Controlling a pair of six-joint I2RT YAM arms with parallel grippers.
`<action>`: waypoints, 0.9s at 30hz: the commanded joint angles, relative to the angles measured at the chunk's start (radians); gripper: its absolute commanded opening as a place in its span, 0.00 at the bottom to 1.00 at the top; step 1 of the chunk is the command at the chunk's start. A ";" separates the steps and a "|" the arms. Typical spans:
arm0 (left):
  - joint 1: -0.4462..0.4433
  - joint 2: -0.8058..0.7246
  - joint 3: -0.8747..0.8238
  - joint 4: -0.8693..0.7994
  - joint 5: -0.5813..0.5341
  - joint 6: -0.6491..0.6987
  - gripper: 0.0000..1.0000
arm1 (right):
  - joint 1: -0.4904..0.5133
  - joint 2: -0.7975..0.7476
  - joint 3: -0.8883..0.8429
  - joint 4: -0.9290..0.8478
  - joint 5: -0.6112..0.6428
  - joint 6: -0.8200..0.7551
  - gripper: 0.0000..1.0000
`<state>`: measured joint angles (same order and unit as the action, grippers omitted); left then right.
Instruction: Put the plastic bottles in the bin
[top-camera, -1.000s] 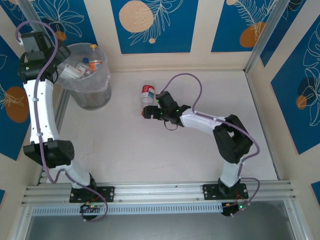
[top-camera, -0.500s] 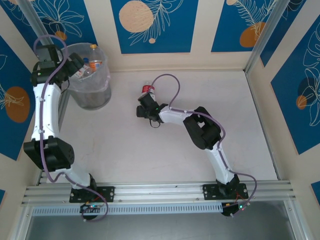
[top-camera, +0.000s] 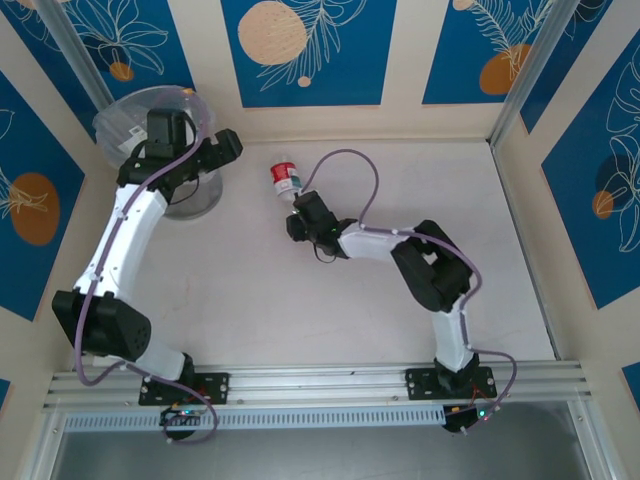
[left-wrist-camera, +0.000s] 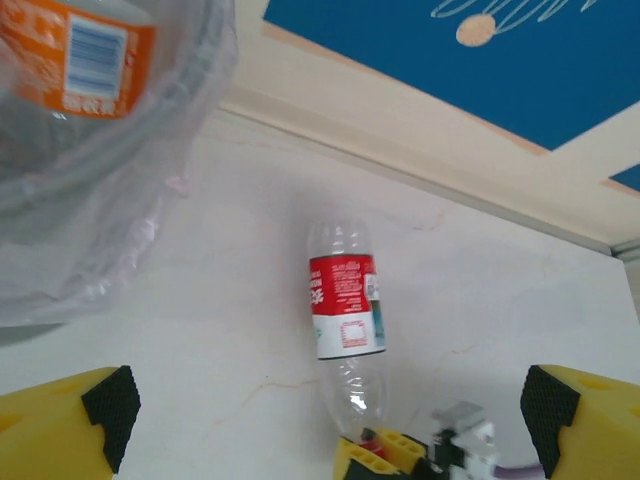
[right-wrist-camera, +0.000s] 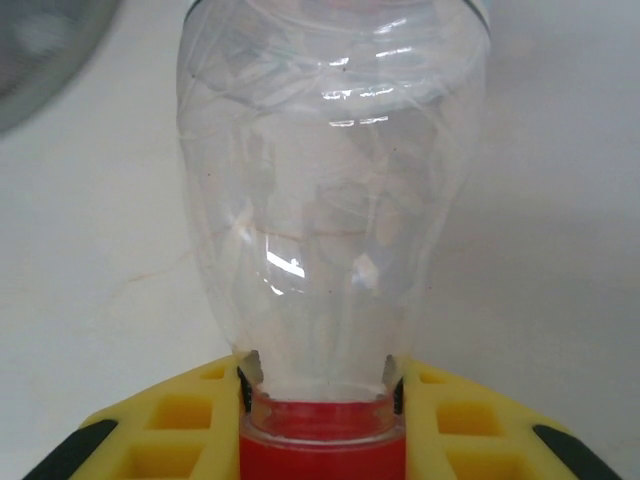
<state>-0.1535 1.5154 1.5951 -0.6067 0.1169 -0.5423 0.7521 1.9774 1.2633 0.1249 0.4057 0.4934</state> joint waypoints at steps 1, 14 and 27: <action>-0.006 -0.033 -0.085 0.105 0.161 -0.042 0.99 | -0.013 -0.166 -0.089 0.172 -0.082 -0.053 0.10; -0.075 -0.023 -0.279 0.561 0.584 -0.116 0.99 | -0.011 -0.366 -0.226 0.387 -0.478 0.035 0.00; -0.075 -0.004 -0.342 0.765 0.636 -0.174 0.99 | -0.013 -0.373 -0.268 0.655 -0.725 0.241 0.00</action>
<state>-0.2245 1.5055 1.2690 0.0811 0.6968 -0.7013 0.7265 1.6306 1.0000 0.6315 -0.1959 0.6849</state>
